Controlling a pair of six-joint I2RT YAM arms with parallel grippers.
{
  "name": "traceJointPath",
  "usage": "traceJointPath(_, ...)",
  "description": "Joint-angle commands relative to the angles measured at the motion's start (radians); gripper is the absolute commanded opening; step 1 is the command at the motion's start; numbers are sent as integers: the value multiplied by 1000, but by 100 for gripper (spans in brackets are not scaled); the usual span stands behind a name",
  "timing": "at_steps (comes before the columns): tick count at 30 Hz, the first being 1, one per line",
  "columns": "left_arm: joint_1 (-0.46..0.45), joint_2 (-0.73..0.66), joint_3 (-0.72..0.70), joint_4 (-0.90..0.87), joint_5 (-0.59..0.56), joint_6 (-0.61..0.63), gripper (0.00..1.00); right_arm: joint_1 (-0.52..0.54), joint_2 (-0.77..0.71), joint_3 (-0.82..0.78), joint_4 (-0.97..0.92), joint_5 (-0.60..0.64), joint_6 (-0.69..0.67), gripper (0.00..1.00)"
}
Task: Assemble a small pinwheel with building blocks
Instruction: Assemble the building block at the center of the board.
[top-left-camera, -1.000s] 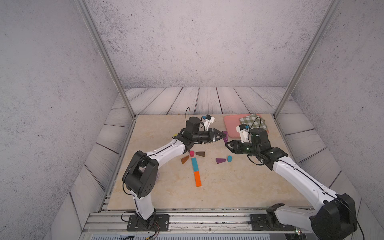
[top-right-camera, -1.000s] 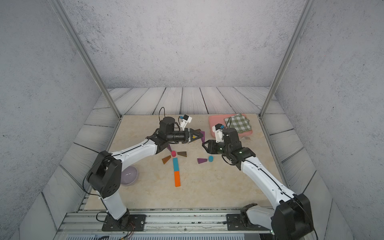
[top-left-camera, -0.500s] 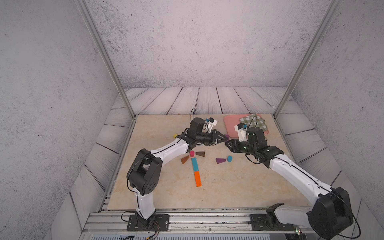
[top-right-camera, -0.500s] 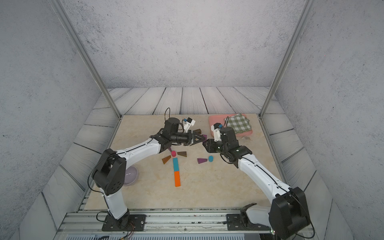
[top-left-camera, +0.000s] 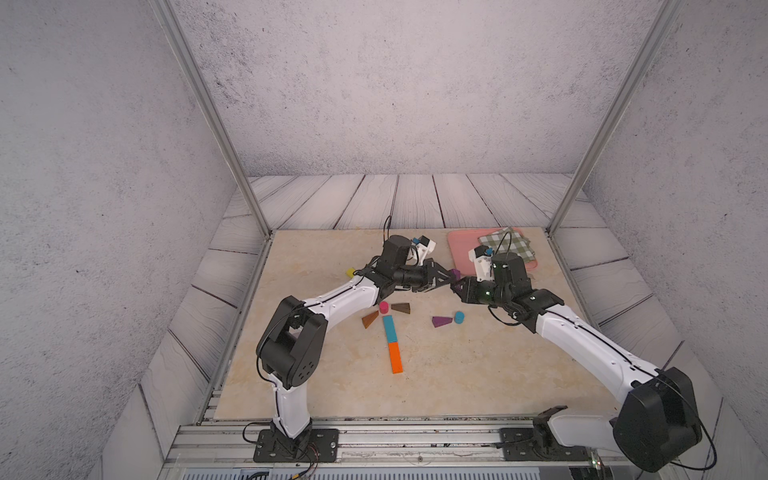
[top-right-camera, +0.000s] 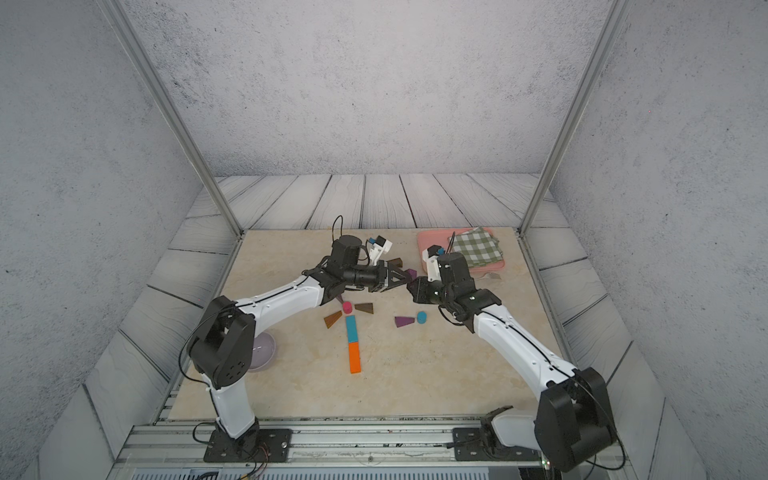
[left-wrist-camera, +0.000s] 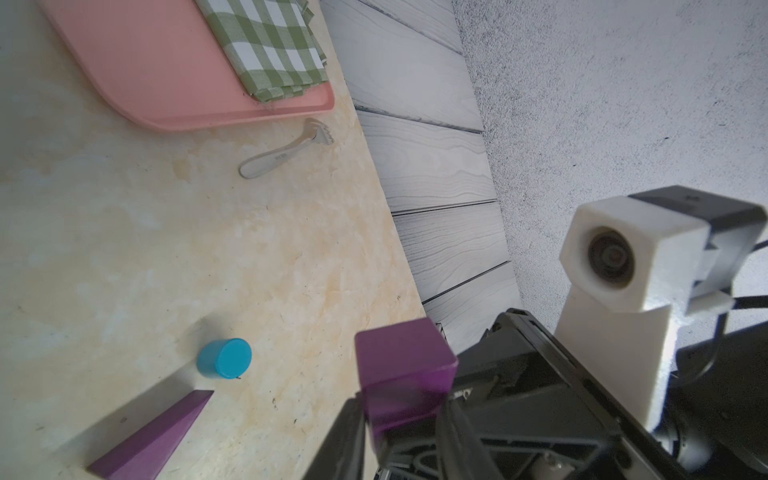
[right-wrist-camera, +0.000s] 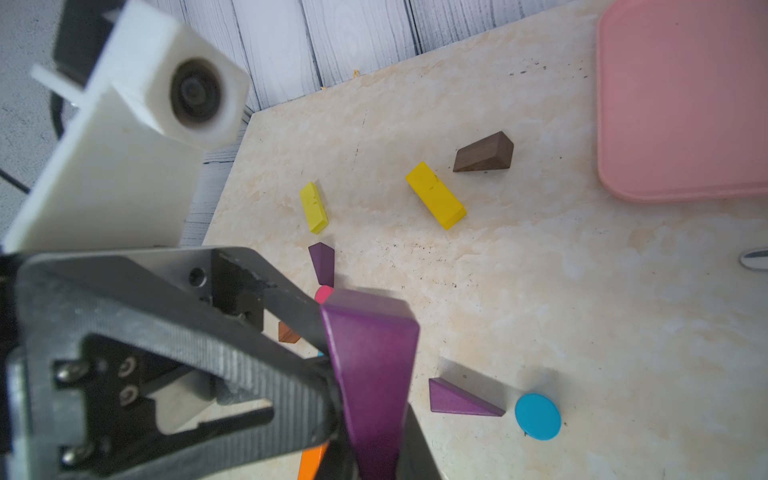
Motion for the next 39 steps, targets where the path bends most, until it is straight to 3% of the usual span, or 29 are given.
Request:
traceJointPath(1, -16, 1, 25, 22, 39, -3, 36, 0, -11, -9, -3, 48, 32, 0)
traceJointPath(3, -15, -8, 22, 22, 29, -2, 44, 0, -21, -17, -2, 56, 46, 0)
traceJointPath(5, -12, -20, 17, 14, 10, -2, 59, 0, -32, -27, -6, 69, 61, 0)
traceJointPath(6, -10, -26, 15, 15, 3, -2, 69, 0, -40, -33, -6, 77, 66, 0)
traceJointPath(7, -7, -34, 10, 13, -7, -3, 94, -1, -46, -39, -8, 85, 73, 0)
traceJointPath(8, -3, -42, 3, 14, -16, -6, 96, 0, -54, -44, -13, 94, 76, 0)
traceJointPath(17, 94, -167, -119, 1, -118, -29, 96, -7, -73, -34, -142, 260, 117, 0)
traceJointPath(22, 191, -304, -180, -262, -300, 81, 96, -13, -13, 10, -262, 415, 147, 0)
traceJointPath(26, 246, -406, -238, -390, -459, 174, 96, -14, 65, 19, -253, 450, 172, 0)
traceJointPath(39, 385, -483, -328, -426, -416, 231, 96, -4, 391, 118, -177, 435, 242, 0)
